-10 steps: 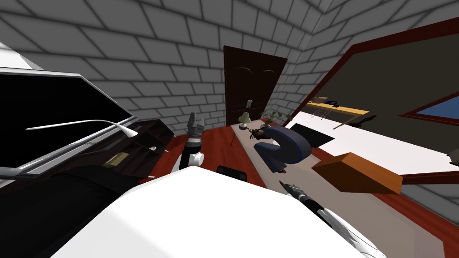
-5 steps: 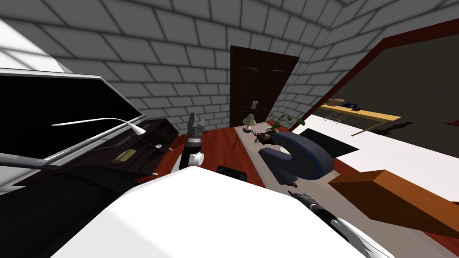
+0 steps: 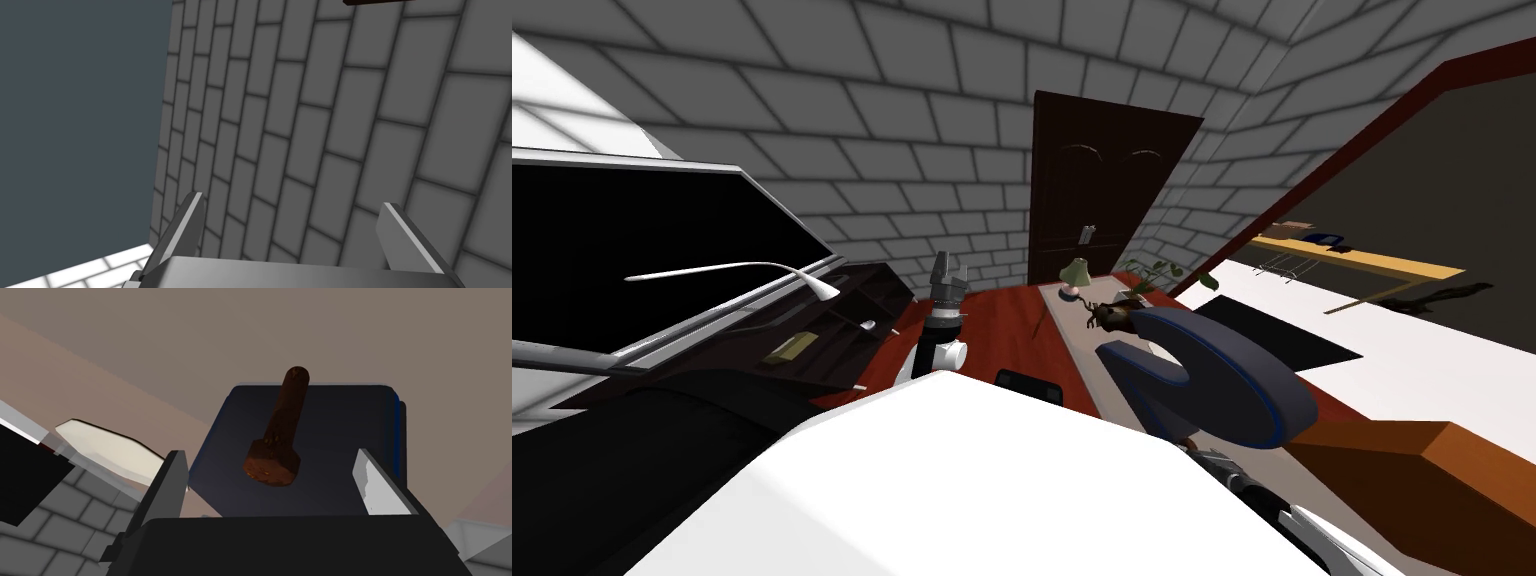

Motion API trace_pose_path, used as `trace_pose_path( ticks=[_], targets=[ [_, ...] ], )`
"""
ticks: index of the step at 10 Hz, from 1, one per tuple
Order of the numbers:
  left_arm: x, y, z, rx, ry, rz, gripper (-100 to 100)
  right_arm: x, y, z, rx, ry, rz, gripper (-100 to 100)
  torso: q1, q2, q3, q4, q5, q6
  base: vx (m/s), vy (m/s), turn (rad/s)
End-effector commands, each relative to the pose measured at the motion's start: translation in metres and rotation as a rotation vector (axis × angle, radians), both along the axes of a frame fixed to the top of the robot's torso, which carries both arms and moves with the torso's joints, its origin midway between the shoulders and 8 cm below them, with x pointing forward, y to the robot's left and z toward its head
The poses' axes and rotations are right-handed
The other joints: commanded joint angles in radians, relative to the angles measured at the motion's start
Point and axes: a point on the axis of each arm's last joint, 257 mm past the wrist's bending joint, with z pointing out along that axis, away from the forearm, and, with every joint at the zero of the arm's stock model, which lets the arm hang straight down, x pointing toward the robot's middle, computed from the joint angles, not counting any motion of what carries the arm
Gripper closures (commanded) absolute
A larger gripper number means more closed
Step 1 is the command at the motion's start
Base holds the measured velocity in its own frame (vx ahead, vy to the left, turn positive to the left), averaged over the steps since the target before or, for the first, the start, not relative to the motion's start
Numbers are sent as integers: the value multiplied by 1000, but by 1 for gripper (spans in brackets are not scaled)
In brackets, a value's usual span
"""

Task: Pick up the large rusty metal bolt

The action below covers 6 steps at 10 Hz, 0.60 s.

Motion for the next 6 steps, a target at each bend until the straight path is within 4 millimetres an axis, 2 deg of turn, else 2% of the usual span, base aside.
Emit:
trace_pose_path(
  ticks=[1,2,3,4,6],
  targets=[
    [0,0,0,0,0,0,0,0,0,0,0,0,0,-100,0,0,0,0,0,0,22,8,0],
    [0,0,0,0,0,0,0,-2,-1,0,-2,4,3,0,-1,1,1,1,0,-1,0,0,0],
    [0,0,0,0,0,0,0,3,10,-9,-2,3,17,-100,-1,2,1,1,0,-1,24,-51,-125],
    [0,0,0,0,0,0,0,6,19,-16,-1,3,29,-100,-4,1,1,1,-1,-1,69,-80,-119],
    [0,0,0,0,0,0,0,4,19,-16,1,6,31,-100,-6,-1,0,1,-2,-2,43,-49,-18]
  ],
)
